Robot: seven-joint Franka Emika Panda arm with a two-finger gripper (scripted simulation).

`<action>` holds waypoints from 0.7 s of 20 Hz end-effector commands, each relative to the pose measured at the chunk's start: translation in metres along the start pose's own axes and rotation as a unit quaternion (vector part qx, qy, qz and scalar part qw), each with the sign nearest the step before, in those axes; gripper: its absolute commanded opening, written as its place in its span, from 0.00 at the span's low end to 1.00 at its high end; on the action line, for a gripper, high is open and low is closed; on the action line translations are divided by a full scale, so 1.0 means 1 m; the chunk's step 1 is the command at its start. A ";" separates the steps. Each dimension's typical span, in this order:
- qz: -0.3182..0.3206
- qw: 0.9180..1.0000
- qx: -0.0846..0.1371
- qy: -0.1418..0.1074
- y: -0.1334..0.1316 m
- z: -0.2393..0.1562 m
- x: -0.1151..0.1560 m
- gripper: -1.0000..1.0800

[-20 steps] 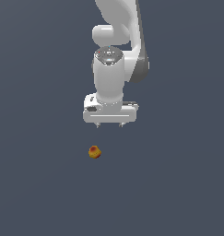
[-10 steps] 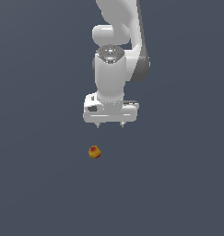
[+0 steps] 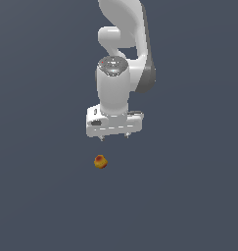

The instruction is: Pick up the object and move it to a goal position.

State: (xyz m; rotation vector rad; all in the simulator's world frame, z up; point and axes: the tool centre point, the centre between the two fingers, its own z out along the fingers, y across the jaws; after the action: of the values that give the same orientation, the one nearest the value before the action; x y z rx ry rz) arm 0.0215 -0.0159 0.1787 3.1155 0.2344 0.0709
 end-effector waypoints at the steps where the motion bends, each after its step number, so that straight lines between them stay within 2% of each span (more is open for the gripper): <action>1: -0.022 1.000 0.000 -0.002 0.005 0.006 0.003 0.96; 7: -0.088 0.996 0.001 -0.007 0.020 0.026 0.011 0.96; 14: -0.170 0.985 0.004 -0.013 0.039 0.051 0.019 0.96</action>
State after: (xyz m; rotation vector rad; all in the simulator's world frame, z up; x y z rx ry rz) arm 0.0457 -0.0484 0.1349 3.0430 0.7032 0.0286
